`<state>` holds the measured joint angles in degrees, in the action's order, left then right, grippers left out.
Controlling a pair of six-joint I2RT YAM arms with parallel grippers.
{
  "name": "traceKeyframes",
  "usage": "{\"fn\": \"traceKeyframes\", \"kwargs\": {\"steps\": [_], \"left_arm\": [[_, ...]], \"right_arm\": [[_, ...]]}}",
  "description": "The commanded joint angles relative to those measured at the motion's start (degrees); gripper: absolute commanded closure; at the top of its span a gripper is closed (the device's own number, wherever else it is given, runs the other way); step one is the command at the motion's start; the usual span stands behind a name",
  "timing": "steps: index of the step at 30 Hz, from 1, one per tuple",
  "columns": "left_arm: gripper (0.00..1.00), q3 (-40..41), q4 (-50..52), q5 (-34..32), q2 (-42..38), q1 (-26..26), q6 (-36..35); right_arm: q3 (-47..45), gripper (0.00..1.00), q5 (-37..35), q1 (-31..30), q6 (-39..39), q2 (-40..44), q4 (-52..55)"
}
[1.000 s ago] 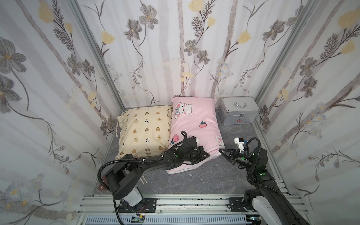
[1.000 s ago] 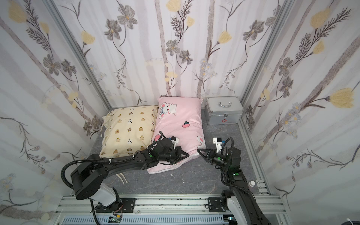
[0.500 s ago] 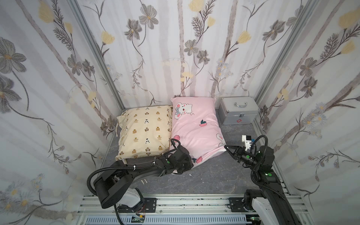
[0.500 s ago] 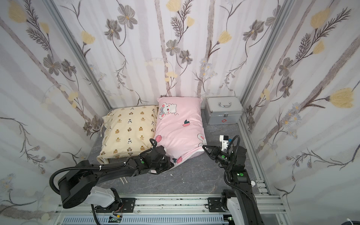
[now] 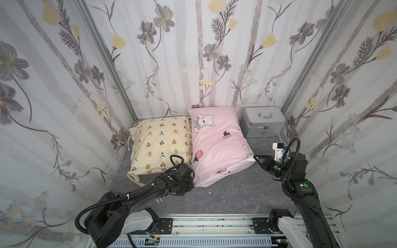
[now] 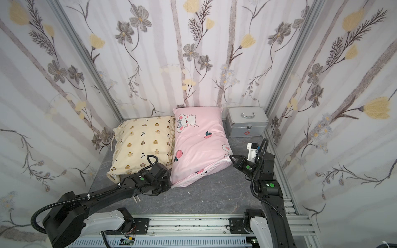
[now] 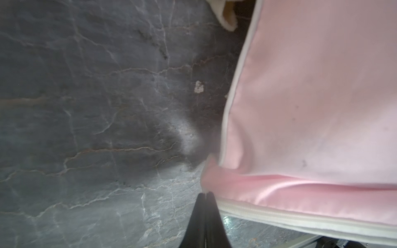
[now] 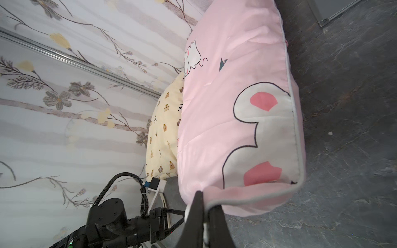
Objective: Zip up pillowcases
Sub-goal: Place the pillowcase at the center of the board, then reset both arms
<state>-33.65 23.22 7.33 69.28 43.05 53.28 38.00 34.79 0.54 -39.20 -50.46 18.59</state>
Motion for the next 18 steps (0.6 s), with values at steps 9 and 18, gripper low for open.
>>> {"fn": "traceKeyframes", "kwargs": {"steps": [9,18], "left_arm": [[0.00,-20.14,19.25,-21.36,-9.30,-14.56,-24.39],[0.00,-3.33,-16.96,-27.49,-5.83,-39.40,-40.52]], "right_arm": [[16.42,0.00,-38.87,-0.54,23.96,-7.82,4.86],[-9.91,0.00,-48.25,-0.43,33.70,-15.82,-43.01]]}}
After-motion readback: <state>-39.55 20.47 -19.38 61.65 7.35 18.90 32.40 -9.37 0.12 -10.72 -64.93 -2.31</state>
